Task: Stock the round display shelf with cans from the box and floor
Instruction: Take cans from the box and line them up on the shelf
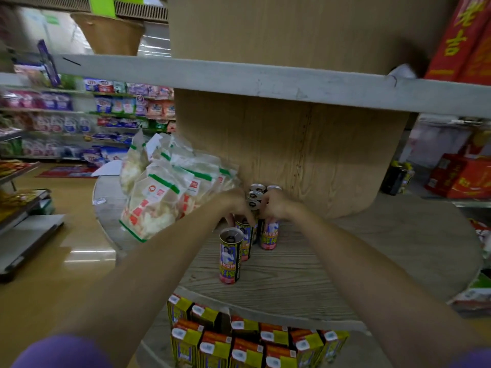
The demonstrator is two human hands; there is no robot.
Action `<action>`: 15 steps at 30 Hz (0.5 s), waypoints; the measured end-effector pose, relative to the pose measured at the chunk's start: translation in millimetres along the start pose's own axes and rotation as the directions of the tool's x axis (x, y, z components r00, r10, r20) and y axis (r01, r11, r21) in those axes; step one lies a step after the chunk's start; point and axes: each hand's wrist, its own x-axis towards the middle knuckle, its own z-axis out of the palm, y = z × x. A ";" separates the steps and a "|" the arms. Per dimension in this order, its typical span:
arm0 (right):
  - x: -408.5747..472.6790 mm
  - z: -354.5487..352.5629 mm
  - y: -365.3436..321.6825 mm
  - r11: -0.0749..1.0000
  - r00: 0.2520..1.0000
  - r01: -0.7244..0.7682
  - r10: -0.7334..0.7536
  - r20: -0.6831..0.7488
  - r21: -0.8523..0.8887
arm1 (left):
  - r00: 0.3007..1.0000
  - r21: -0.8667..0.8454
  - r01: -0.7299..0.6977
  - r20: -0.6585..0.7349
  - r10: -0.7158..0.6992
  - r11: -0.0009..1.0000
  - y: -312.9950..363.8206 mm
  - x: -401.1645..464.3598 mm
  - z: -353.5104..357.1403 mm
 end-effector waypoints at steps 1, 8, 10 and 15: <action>-0.9 -1.3 -0.4 1.000 1.000 0.001 -0.001 0.005 -0.006 | 1.000 -0.027 0.000 -0.004 0.000 1.000 1.4 2.7 0.9; 4.5 -0.3 2.2 1.000 1.000 0.014 -0.014 0.023 -0.020 | 1.000 -0.013 -0.018 0.022 0.019 1.000 1.8 8.8 -1.0; 3.3 -0.7 0.2 1.000 0.999 0.013 -0.012 0.050 -0.015 | 0.999 0.048 -0.015 0.041 0.013 0.999 2.4 6.9 -4.1; 0.2 -4.0 -5.8 0.998 0.993 -0.040 0.045 0.106 -0.050 | 0.990 0.217 0.025 0.128 -0.054 0.976 4.2 -4.5 -16.1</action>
